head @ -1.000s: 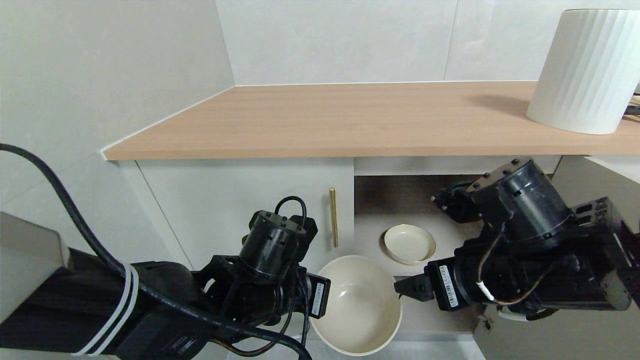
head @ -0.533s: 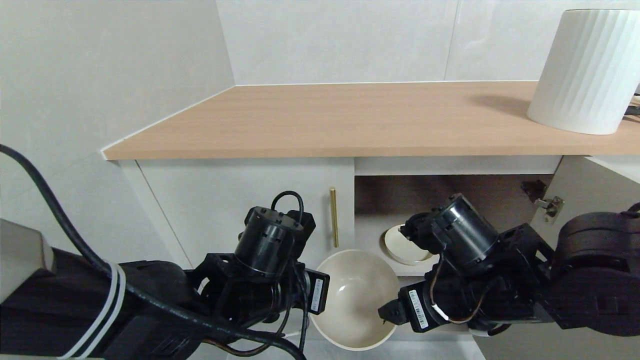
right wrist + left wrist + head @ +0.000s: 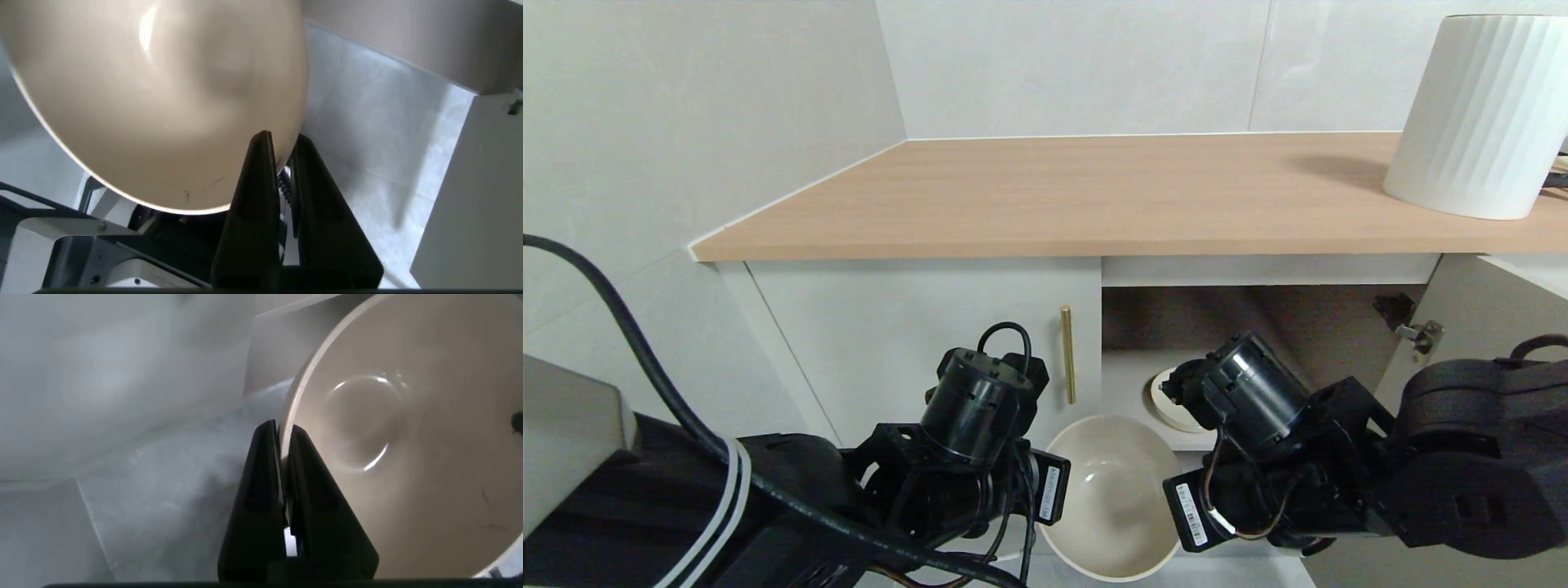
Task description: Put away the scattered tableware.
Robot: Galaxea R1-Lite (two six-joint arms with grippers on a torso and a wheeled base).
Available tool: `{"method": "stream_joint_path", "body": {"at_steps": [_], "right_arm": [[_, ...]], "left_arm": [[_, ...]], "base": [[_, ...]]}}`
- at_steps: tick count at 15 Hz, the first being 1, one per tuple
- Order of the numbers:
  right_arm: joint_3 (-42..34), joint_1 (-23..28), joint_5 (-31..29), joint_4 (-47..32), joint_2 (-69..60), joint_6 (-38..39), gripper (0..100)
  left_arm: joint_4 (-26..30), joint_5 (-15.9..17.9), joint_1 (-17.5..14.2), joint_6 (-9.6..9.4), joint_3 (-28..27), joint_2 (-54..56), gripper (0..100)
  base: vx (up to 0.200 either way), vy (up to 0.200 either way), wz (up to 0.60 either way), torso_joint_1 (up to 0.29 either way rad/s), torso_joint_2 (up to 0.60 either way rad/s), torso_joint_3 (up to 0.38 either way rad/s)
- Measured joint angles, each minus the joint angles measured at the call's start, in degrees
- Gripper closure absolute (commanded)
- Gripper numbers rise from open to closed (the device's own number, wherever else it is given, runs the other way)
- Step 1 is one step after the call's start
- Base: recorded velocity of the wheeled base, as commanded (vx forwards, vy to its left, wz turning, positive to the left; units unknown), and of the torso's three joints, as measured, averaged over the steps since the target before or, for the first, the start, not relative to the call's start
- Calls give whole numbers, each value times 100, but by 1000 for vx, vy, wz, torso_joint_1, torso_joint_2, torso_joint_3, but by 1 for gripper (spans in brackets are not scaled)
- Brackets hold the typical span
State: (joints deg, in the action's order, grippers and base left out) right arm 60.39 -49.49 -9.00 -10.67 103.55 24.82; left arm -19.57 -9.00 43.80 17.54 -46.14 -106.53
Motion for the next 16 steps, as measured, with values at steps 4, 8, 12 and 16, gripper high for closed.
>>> {"method": "stream_joint_path", "body": {"at_steps": [4,8,12,16], "right_arm": [[0,-43,-11,185,95,115,100],[0,-50,0,202,127,112,100],[-4,-74,74,330,130,104,100],[-78,-39,29,235,141,115,100]], "left_arm": [[-30,-15,35,0,2,-72,100],[-38,5,44,2,2,-102,100],[-132,79,84,9,-22,-113,0],[-123,-41,60,9,0,-57,0]], "base": [[0,0,0,0,0,0],[0,0,0,0,0,0],[0,0,0,0,0,0],[0,0,0,0,0,0]]}}
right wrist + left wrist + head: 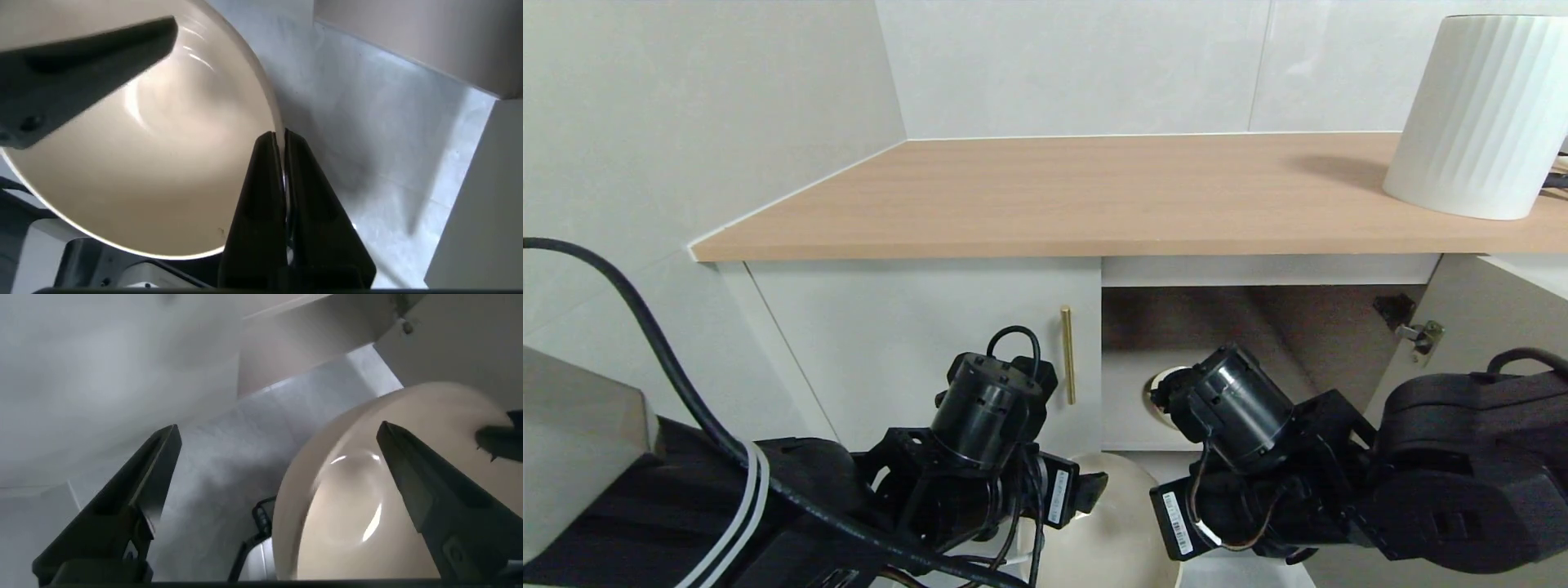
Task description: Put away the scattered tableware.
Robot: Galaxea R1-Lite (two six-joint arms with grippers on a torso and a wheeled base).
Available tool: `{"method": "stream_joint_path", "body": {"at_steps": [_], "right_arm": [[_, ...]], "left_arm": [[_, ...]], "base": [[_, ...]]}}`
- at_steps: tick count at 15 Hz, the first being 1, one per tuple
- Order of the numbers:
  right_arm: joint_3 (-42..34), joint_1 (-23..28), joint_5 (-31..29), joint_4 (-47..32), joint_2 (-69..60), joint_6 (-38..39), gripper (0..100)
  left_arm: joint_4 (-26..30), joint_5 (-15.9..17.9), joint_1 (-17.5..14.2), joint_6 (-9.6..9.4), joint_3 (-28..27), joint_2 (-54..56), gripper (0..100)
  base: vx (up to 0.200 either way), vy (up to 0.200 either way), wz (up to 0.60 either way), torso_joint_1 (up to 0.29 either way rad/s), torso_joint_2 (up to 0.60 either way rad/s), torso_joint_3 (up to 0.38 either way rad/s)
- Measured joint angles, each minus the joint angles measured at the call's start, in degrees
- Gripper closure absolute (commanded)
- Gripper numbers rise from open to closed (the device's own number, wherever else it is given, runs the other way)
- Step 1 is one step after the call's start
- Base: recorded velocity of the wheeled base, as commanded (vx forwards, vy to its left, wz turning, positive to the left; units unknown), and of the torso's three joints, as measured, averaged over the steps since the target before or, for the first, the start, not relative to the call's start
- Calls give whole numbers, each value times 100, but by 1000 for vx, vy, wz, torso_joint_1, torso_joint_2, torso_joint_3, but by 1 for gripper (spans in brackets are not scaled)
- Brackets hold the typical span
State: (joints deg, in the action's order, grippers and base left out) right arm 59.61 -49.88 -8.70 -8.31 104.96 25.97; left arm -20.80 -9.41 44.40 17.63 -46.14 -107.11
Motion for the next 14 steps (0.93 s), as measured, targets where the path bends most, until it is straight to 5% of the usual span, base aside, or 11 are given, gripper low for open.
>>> {"method": "stream_joint_path", "body": {"at_steps": [7,14], "right_arm": [[-7,461,-402,-16,293,20,100],[435,1618,-473,-22,590,494,100]], "left_arm": [[20,-115,-20,2,30,551,0],[27,-148,-35,0,37,772,0]], "base": [[0,0,0,0,0,0],[0,0,0,0,0,0]]}}
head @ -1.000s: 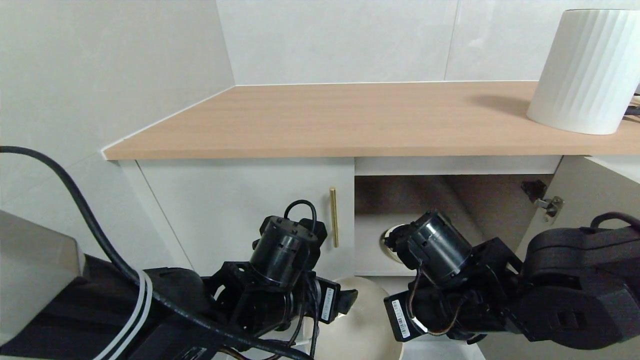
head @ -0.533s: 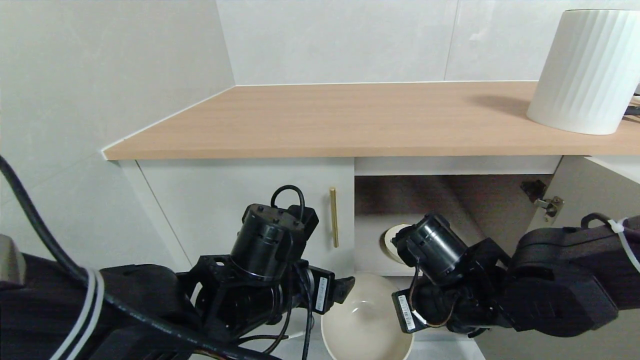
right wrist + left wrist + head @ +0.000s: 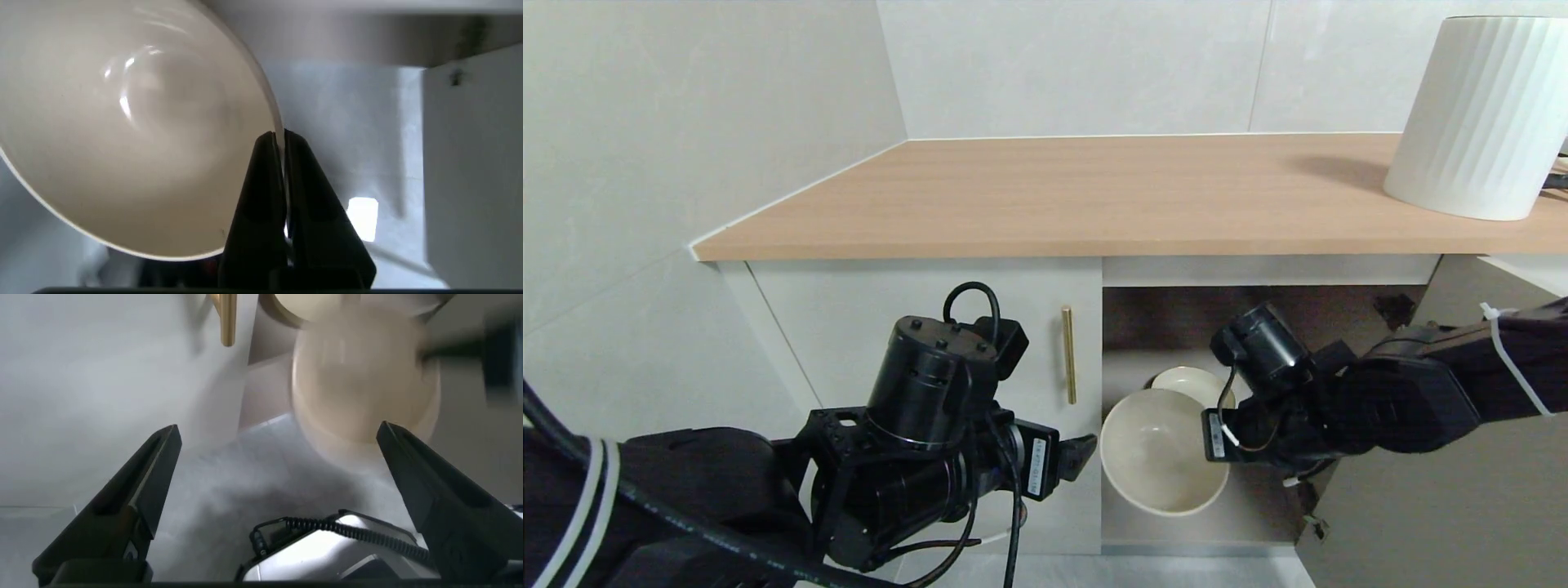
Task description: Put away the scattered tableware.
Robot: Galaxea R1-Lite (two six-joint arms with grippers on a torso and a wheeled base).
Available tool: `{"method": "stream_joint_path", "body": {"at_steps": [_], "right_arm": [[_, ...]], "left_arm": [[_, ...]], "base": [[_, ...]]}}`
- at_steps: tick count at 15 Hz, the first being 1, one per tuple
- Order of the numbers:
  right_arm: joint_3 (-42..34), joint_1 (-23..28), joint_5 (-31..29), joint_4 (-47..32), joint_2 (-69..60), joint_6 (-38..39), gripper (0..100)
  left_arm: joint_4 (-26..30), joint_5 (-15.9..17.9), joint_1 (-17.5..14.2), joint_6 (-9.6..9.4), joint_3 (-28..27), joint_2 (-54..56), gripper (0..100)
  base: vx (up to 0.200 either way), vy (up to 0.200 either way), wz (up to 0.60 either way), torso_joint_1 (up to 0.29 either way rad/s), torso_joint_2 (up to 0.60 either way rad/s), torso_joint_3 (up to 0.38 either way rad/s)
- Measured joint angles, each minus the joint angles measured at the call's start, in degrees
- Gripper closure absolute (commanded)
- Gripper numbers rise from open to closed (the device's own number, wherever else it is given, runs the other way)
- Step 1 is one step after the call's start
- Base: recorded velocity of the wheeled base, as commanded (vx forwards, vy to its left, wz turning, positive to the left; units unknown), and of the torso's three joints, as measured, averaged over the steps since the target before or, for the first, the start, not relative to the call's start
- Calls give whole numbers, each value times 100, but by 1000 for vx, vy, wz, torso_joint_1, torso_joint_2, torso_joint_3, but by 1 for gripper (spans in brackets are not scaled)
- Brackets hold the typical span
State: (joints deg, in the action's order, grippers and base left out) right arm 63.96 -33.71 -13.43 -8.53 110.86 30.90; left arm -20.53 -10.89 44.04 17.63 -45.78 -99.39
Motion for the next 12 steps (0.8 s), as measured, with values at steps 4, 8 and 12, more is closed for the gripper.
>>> {"method": "stream_joint_path", "body": {"at_steps": [4,8,12], "right_arm": [[469,617,-39,-11,363,254,100],[907,968,-161,5,818,471,100],[1326,1293,-187,9,1226,689,100]], "left_arm": [[0,-2,-13,2,0,16,0],[-2,-2,-22,0,0,16,0],[-2,0,-44,2,-2,16,0]], "base": [[0,0,0,0,0,0],[0,0,0,0,0,0],[0,0,0,0,0,0]]}}
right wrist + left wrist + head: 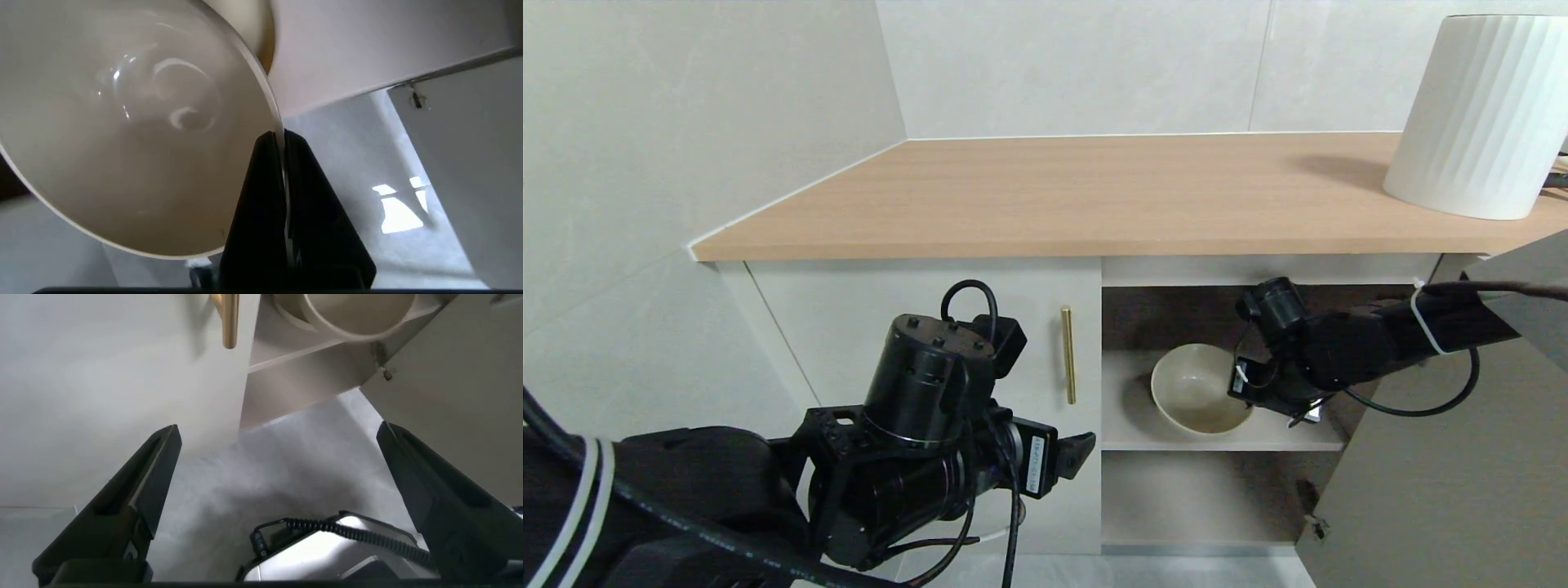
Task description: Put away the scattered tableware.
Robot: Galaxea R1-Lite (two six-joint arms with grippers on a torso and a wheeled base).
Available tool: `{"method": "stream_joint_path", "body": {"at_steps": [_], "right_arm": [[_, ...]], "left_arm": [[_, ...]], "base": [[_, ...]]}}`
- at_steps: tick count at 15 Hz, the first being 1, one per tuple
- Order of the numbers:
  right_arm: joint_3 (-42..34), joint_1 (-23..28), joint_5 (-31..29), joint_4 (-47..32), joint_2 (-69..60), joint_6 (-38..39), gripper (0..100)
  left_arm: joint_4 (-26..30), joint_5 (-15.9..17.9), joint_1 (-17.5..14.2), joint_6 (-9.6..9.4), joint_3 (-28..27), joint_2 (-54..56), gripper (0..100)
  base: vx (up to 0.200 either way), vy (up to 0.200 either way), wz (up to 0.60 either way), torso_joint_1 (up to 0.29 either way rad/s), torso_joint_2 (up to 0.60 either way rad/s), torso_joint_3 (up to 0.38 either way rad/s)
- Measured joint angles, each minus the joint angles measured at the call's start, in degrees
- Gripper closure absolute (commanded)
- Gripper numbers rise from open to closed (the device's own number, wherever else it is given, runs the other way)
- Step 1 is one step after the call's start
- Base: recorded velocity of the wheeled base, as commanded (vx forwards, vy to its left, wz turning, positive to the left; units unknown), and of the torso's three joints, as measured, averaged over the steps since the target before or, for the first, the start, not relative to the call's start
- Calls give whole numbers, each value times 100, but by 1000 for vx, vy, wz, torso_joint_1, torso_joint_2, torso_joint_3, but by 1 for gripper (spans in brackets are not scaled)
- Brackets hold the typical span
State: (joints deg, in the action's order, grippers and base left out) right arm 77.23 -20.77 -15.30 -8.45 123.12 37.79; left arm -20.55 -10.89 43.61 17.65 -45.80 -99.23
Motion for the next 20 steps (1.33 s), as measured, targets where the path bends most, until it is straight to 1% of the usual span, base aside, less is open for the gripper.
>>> {"method": "stream_joint_path", "body": {"at_steps": [3,10,15,20], "right_arm": [[238,132,-24,9,226,132,100],[673,165,-33,-2,642,228,100],[764,176,-110,33,780,236,100],[675,146,-156,7,702,288,100]], "left_arm": [[0,2,0,-2,0,4,0],[0,0,0,-2,0,4,0],[2,0,-1,-2,0,1,0],[2,2,0,-4,7,9,0]], "base": [[0,0,0,0,0,0],[0,0,0,0,0,0],[0,0,0,0,0,0],[0,0,0,0,0,0]]}}
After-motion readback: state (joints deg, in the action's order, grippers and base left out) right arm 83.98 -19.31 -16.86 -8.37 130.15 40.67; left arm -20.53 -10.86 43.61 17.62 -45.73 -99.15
